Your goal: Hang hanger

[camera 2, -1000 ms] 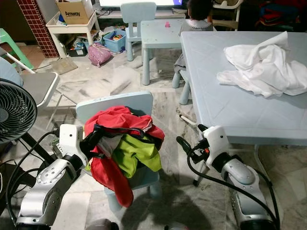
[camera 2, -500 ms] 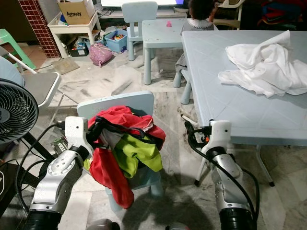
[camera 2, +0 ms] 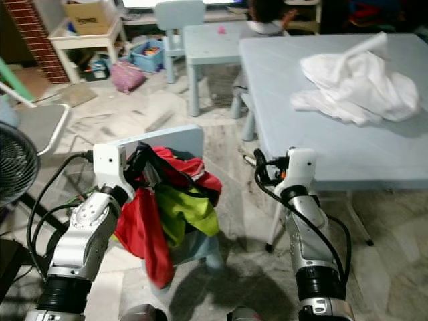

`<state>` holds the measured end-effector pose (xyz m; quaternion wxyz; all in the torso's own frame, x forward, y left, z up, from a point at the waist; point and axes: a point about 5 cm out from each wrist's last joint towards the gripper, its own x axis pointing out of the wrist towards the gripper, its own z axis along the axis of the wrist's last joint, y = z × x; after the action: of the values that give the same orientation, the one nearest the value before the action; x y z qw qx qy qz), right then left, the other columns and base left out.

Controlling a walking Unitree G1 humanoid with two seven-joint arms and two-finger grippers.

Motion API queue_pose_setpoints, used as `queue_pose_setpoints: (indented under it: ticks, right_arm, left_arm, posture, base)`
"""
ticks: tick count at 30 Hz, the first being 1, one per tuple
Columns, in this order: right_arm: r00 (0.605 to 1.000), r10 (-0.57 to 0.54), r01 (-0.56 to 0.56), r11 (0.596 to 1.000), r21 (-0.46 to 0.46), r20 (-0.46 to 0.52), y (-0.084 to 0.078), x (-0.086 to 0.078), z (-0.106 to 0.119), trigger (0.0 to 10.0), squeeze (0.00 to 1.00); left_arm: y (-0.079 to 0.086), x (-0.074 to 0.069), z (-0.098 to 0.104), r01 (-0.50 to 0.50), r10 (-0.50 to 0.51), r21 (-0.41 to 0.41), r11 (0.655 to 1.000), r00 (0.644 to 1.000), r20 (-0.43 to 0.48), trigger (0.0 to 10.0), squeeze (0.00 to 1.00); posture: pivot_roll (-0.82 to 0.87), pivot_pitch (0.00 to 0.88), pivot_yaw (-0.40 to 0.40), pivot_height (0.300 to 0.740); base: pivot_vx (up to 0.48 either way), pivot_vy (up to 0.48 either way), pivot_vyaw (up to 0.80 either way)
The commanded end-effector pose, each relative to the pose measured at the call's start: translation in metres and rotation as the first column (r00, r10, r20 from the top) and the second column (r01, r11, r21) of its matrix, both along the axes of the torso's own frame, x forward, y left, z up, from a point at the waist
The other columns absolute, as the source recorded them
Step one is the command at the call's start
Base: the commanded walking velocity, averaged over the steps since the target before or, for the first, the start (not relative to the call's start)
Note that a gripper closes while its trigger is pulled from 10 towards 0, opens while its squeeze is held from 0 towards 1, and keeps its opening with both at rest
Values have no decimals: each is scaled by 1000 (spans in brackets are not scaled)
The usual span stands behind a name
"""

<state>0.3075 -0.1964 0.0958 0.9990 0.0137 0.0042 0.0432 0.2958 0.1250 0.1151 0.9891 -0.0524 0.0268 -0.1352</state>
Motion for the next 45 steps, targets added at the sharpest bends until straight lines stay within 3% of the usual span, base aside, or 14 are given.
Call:
queue_pose_setpoints:
  ticks: [1, 14, 15, 16, 17, 19, 20, 22, 23, 36, 45]
  right_arm:
    - [1000, 0, 0, 1000, 0, 17, 2, 3, 3, 10000, 0]
    - [1000, -7, 8, 1000, -20, 28, -2, 6, 5, 10000, 0]
    - [1000, -8, 9, 1000, -20, 28, -2, 6, 5, 10000, 0]
    - [1000, -8, 9, 1000, -21, 27, -2, 5, 5, 10000, 0]
    - [1000, -9, 10, 1000, -23, 27, -2, 5, 5, 10000, 0]
    - [1000, -10, 10, 1000, -24, 26, -3, 5, 4, 10000, 0]
    - [1000, -10, 11, 1000, -25, 26, -3, 5, 4, 10000, 0]
    - [1000, -11, 11, 1000, -25, 26, -3, 4, 4, 10000, 0]
    - [1000, -12, 12, 1000, -28, 26, -3, 4, 4, 10000, 0]
    - [1000, -18, 18, 999, -30, 21, -4, 5, 3, 10000, 0]
    - [1000, -17, 18, 999, -33, 24, -4, 5, 4, 10000, 0]
  left_arm:
    - [3, 1, 0, -16, 16, 2, 1000, 1000, 5, 10000, 0]
    - [9, 3, 4, -66, 66, -7, 998, 997, 37, 10000, 0]
    - [8, 2, 5, -53, 54, -19, 998, 997, 53, 2510, 0]
    - [8, 1, 7, -42, 44, -30, 999, 997, 65, 2510, 0]
    - [7, 0, 7, -35, 37, -31, 999, 997, 72, 0, 0]
    - [7, 0, 7, -38, 40, -27, 999, 997, 69, 0, 0]
    - [7, 1, 7, -38, 40, -26, 999, 997, 66, 1451, 0]
    - [6, 1, 7, -38, 40, -25, 999, 997, 64, 1451, 0]
    - [6, 2, 5, -47, 49, -26, 999, 998, 47, 10000, 0]
    - [3, 4, 7, -38, 38, 3, 999, 997, 63, 10000, 0]
    - [2, 4, 7, -28, 29, -11, 1000, 998, 62, 10000, 0]
  posture:
    - [-26, 0, 40, 740]
    - [-29, 0, 39, 740]
    - [-29, 0, 39, 740]
    - [-29, 0, 39, 740]
    - [-31, 0, 39, 740]
    - [-31, 0, 39, 740]
    - [-33, 0, 40, 740]
    - [-33, 0, 40, 740]
    - [-33, 0, 40, 740]
    - [-38, 0, 42, 740]
    - [-39, 0, 41, 740]
  base:
    - [0, 0, 0]
    - [0, 0, 0]
    - [0, 0, 0]
    - [0, 0, 0]
    - [0, 0, 0]
    - [0, 0, 0]
    - [0, 0, 0]
    - [0, 0, 0]
    - [0, 0, 0]
    - [0, 0, 0]
    - [0, -462, 0]
